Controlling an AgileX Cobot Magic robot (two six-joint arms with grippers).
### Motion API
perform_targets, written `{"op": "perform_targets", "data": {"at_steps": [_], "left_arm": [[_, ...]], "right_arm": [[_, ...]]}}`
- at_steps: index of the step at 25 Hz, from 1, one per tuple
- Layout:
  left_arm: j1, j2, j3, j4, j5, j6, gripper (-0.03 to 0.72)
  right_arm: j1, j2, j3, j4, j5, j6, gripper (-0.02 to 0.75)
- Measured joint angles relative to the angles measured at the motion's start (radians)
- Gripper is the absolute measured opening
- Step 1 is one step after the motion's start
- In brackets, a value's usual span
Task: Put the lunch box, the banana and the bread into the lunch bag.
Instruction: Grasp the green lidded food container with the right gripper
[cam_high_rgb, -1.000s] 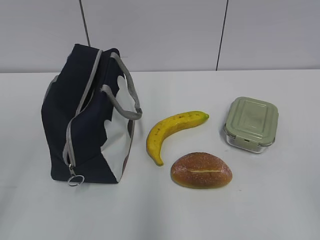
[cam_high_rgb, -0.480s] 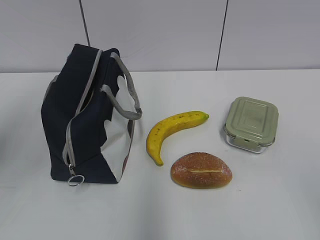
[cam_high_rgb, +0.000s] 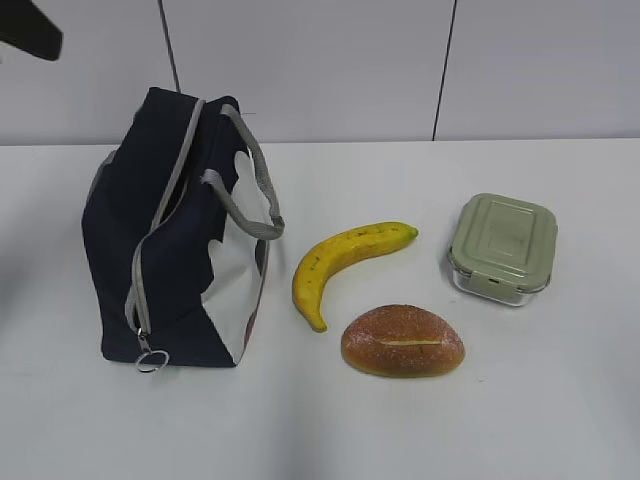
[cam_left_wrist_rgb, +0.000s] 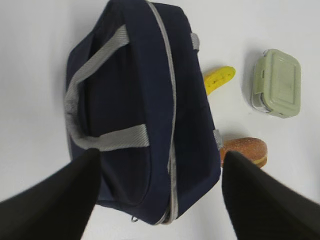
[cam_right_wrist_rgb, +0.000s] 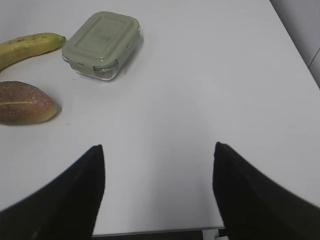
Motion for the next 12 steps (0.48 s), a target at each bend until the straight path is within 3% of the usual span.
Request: {"op": "perform_targets", "data": {"at_steps": [4,12], "left_arm": [[-0.063,0.124,-0.098,0.011,0.019,-0.003,0.508],[-0.067,0.362,-0.255,0.039,0.096,-0.011,0.477]], "right_arm": [[0.0,0.0,0.0,0.0,0.0,0.0,0.498],[0.0,0.0,0.0,0.0,0.0,0.0,0.498]]}}
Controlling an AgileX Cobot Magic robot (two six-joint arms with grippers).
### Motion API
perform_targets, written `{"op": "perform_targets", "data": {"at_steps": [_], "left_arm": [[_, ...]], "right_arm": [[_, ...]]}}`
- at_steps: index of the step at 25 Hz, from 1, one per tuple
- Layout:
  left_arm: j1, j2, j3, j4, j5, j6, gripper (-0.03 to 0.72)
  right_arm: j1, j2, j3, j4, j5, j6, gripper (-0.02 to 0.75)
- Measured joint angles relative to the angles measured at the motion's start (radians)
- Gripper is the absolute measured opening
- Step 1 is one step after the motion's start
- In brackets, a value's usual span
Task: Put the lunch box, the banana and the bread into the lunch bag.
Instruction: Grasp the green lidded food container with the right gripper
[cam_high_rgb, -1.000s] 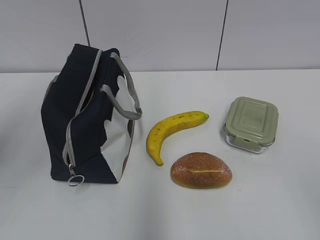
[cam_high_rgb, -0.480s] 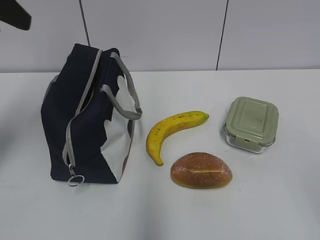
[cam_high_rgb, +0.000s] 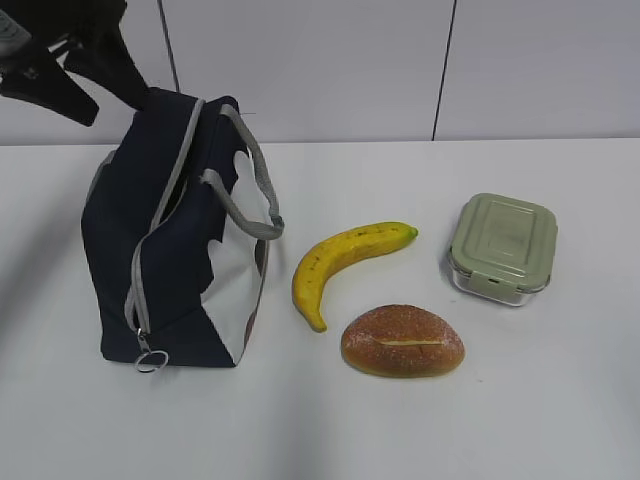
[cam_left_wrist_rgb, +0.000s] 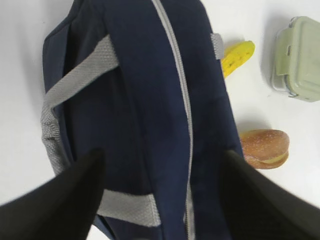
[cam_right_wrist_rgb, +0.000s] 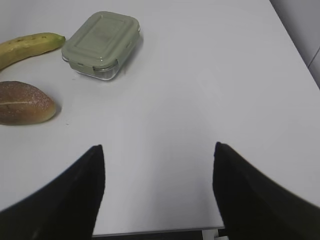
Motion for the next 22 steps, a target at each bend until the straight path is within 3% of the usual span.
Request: {"op": "perform_targets", "data": {"at_steps": [9,22], "left_arm": [[0.0,0.104,-0.043,0.007,0.024,-0.001,0.369],[0.0,0.146,-0.044,-0.041,0.029,0.012,0.349]], "right_arm": [[0.0,0.0,0.0,0.0,0.0,0.0,0.498],[0.0,0.0,0.0,0.0,0.0,0.0,0.498]]}}
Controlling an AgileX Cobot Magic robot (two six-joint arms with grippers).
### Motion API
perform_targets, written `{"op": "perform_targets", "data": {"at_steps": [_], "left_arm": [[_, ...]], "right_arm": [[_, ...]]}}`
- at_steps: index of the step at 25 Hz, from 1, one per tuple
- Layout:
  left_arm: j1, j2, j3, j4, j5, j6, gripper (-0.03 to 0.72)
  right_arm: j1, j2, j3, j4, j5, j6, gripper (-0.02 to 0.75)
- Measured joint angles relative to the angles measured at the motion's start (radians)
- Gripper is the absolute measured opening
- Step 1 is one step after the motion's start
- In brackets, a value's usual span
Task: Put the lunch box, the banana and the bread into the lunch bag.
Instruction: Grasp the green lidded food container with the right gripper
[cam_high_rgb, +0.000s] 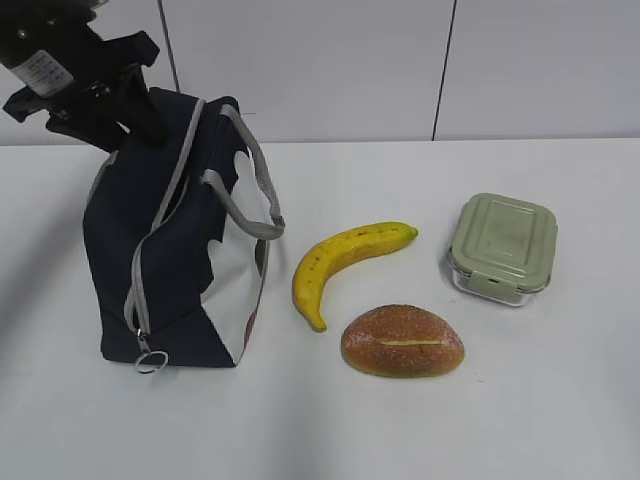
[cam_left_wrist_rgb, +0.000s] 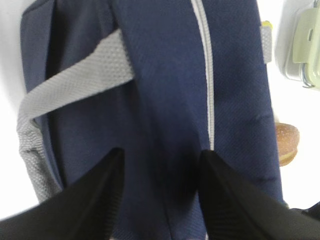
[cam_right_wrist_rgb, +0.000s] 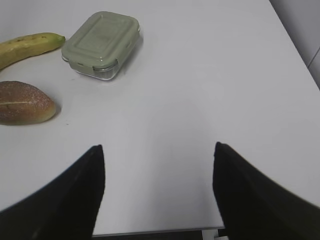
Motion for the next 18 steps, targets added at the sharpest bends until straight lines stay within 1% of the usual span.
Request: {"op": "perform_targets", "data": {"at_steps": [2,3,10,12,13,18], "left_arm": [[0.0,0.001,0.0,-0.005,0.001,0.003,0.327],[0.0,0.002,0.0,-0.005,0.001,0.003,0.302],[0.0,0.019,0.0,0.001,0.004,-0.002,0.071],[0.0,0.019,0.0,0.003,0.004,-0.004,0.018],[0.0,0.019,0.0,0.003,0.004,-0.004,0.003],[0.0,0.019,0.0,0.0,0.004,-0.005,-0.003]], "right_arm": [[0.0,0.0,0.0,0.0,0.0,0.0,0.498],[0.0,0.0,0.0,0.0,0.0,0.0,0.498],[0.0,0.0,0.0,0.0,0.0,0.0,0.498],[0.0,0.0,0.0,0.0,0.0,0.0,0.498],[0.0,0.0,0.0,0.0,0.0,0.0,0.498],[0.0,0.0,0.0,0.0,0.0,0.0,0.498]]}}
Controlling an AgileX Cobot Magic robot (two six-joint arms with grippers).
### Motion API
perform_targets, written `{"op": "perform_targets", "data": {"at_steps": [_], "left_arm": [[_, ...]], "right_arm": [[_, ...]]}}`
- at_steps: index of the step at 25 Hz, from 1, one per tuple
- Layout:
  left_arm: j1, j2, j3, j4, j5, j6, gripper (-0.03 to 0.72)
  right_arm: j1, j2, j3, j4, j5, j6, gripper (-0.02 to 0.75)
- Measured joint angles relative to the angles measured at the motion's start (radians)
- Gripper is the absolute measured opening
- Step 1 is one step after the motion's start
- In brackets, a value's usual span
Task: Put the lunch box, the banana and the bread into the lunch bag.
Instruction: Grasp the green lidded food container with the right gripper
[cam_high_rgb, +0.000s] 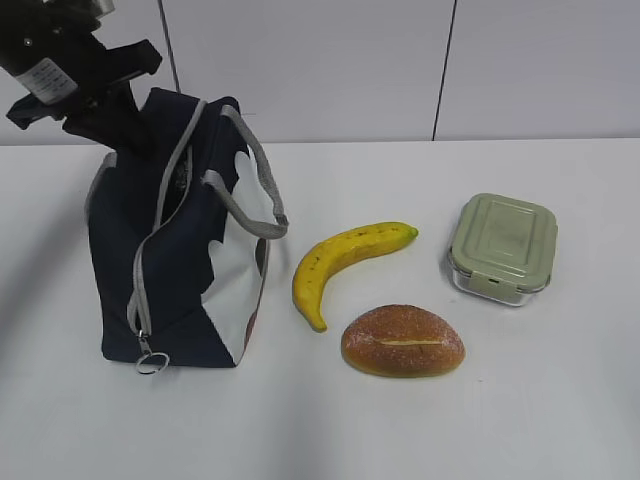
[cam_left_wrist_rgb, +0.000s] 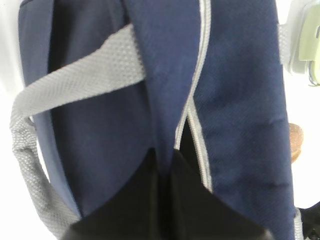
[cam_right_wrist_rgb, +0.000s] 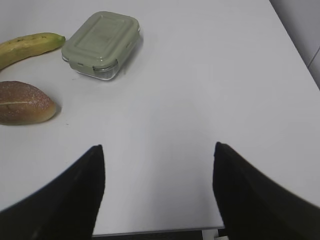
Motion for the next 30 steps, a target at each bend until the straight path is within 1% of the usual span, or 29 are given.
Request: {"op": "perform_targets", "data": {"at_steps": [12,22,26,30], "left_arm": [[0.0,0.0,0.0,-0.094,0.0,0.0,-0.003],[0.0,0.0,0.0,-0.099,0.0,0.0,-0.003],[0.0,0.0,0.0,-0.099,0.002,0.0,-0.003],[0.0,0.0,0.0,-0.099,0.003,0.0,-0.003]], "right_arm": [[0.0,0.0,0.0,0.0,0.0,0.0,0.498],[0.0,0.0,0.0,0.002,0.0,0.0,0.498],[0.0,0.0,-0.003,0.028,0.0,0.0,0.498],[0.0,0.061,-0.023,0.042,-0.08,0.0,0.498]]}}
